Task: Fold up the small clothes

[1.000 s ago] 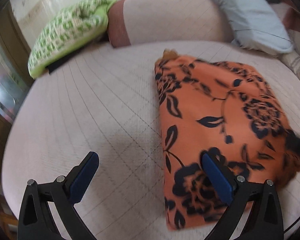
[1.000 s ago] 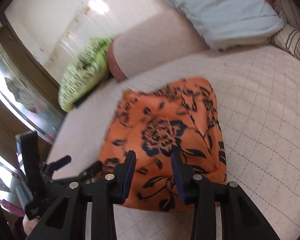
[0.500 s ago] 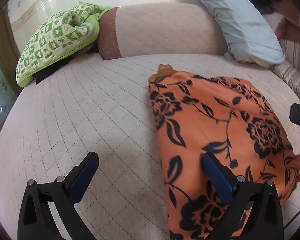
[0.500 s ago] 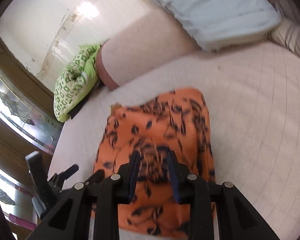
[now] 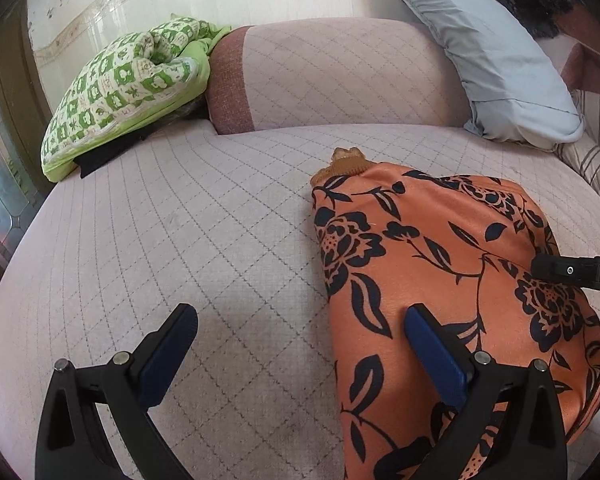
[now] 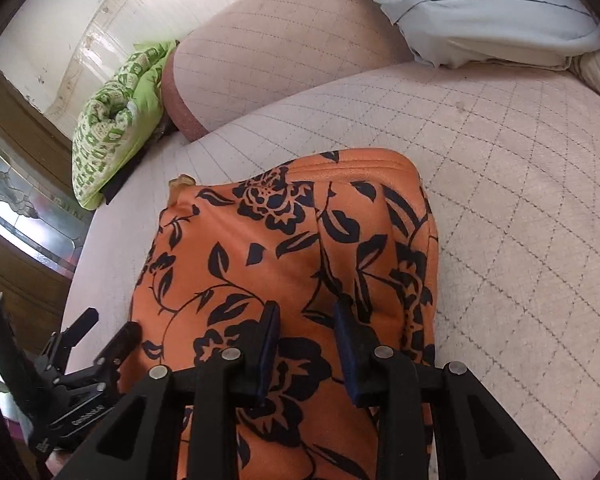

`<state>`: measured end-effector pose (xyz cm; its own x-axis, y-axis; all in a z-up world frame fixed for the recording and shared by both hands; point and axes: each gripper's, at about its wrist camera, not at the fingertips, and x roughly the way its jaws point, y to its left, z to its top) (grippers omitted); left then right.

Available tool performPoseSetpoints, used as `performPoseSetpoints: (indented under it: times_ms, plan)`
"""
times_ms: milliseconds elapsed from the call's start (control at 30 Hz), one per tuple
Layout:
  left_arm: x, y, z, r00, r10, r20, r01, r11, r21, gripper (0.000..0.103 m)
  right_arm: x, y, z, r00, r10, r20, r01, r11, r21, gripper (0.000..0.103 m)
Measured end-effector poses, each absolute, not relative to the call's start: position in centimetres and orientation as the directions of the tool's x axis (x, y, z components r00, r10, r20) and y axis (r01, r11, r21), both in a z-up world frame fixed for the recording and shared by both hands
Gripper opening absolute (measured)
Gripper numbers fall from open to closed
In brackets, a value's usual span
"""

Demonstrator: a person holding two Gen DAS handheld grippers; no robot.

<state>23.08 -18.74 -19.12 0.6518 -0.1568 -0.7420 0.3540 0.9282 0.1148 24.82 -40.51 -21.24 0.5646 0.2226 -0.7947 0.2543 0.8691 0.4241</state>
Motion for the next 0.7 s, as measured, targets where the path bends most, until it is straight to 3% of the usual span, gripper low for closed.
performPoseSetpoints:
  times_ms: [400, 533, 700]
  plan:
    - [22.9, -18.6, -19.2, 0.641, -0.155, -0.752, 0.347, 0.932, 0.105, 0.103, 22.6, -39.0, -18.3, 0.613, 0.208, -0.763, 0.232, 0.875, 0.425, 0.031]
    - [22.7, -18.4, -19.0, 0.641, -0.157, -0.751, 0.349, 0.931, 0.104, 0.103, 23.2, -38.3, -20.3, 0.539, 0.191, -0.82, 0.269, 0.884, 0.382, 0.032]
    - [23.3, -17.1, -17.9, 0.665, -0.155, -0.73, 0.311, 0.947, 0.082, 0.103, 23.2, -38.4, -20.6, 0.544, 0.186, -0.818, 0.273, 0.883, 0.382, 0.032]
